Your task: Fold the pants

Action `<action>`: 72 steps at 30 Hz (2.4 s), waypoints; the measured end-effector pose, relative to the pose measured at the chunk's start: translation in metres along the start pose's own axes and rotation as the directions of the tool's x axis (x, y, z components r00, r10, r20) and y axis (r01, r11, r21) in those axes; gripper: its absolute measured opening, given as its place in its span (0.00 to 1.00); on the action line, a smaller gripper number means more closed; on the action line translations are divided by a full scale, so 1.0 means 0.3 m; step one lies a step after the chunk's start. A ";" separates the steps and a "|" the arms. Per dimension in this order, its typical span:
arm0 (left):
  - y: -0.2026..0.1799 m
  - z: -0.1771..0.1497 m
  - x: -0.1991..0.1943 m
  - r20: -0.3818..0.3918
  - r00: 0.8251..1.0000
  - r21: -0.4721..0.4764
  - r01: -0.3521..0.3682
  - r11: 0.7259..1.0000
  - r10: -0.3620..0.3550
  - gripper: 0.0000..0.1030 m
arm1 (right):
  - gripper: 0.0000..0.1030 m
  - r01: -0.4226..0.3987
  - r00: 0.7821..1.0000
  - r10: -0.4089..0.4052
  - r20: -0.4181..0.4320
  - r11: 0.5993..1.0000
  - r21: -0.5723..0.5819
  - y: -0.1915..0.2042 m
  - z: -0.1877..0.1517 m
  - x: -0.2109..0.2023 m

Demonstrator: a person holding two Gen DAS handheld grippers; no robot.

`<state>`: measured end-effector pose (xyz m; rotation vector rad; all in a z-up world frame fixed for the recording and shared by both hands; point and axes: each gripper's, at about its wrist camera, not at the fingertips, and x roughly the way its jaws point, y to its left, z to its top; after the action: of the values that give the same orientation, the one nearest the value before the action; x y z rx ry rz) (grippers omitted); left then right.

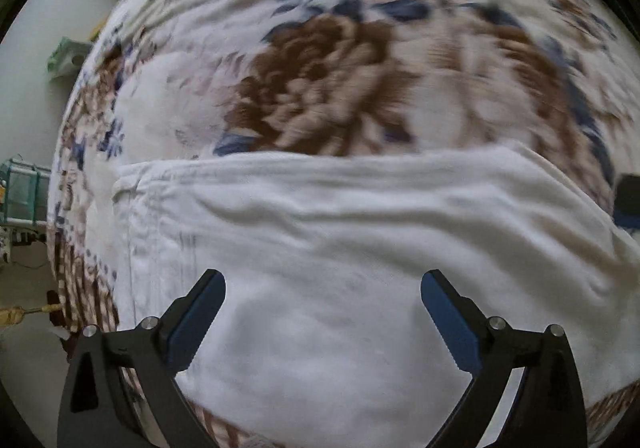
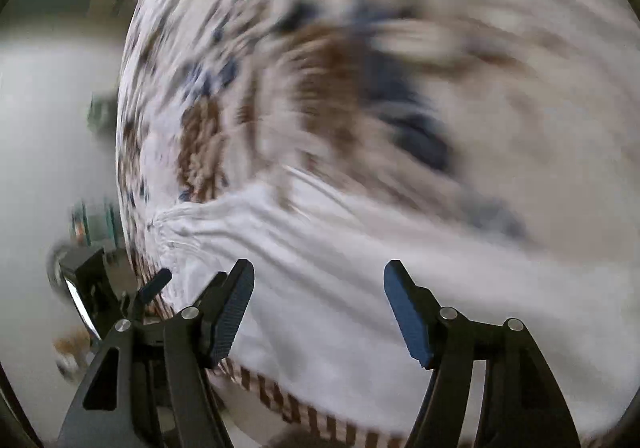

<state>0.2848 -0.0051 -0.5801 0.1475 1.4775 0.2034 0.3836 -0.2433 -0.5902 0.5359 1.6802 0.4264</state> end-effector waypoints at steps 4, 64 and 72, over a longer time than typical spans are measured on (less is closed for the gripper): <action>0.058 0.031 0.083 -0.059 0.996 -0.021 0.067 0.998 -0.068 0.98 | 0.56 0.038 0.979 -0.066 -0.193 0.989 -0.144 0.085 0.123 0.174; -0.097 0.225 0.143 -0.068 0.992 0.107 0.115 0.987 -0.109 1.00 | 0.32 0.036 0.996 -0.035 -0.084 0.999 0.005 -0.129 0.118 0.053; -0.275 0.290 0.162 -0.046 0.994 0.137 0.103 0.985 -0.097 1.00 | 0.16 0.233 0.958 -0.258 -0.122 0.954 -0.187 -0.201 -0.001 -0.059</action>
<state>0.3791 -0.0722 -0.6380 0.1822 1.5346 0.0213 0.3790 -0.3029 -0.6092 0.1673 1.8040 0.4297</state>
